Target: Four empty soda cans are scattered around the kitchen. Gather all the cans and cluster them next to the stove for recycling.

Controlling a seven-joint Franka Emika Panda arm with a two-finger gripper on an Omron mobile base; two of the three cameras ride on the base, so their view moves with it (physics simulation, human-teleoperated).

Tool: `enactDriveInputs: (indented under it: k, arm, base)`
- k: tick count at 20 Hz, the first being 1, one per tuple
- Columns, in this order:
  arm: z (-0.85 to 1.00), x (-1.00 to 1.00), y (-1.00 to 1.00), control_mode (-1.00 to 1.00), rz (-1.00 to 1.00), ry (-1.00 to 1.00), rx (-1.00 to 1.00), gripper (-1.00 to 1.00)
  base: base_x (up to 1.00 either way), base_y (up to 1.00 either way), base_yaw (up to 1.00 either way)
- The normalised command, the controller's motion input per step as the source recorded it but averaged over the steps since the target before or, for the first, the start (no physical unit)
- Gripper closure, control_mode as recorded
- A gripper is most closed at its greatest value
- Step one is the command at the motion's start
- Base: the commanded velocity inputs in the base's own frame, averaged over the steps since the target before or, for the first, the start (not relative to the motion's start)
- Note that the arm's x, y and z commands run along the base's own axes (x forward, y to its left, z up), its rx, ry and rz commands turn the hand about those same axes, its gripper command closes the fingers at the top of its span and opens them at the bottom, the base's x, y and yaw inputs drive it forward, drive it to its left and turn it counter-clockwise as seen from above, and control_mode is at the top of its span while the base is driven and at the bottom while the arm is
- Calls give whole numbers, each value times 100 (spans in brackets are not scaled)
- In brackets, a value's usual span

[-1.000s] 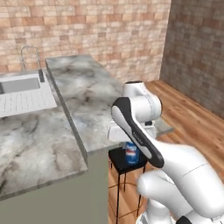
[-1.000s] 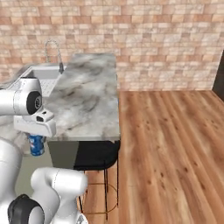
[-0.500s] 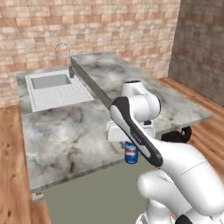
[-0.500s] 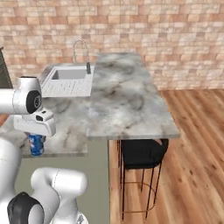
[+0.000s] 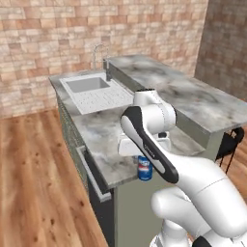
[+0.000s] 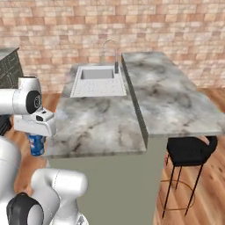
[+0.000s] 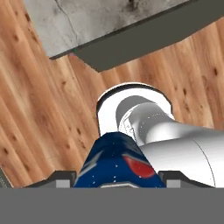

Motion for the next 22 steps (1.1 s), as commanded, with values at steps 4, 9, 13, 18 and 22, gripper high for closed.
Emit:
enactDriveInputs:
  k: [4,9,13,18,22]
  arm:
    - [0,0,0,100,0,0,0,100]
    - [0,0,0,100,0,0,0,100]
    - [0,0,0,100,0,0,0,100]
    - [0,0,0,100,0,0,0,100]
    - [0,0,0,100,0,0,0,100]
  base:
    - [-6,100,-8]
    - [-7,100,-6]
    - [0,100,0]
    - [16,97,0]
    - [58,87,-6]
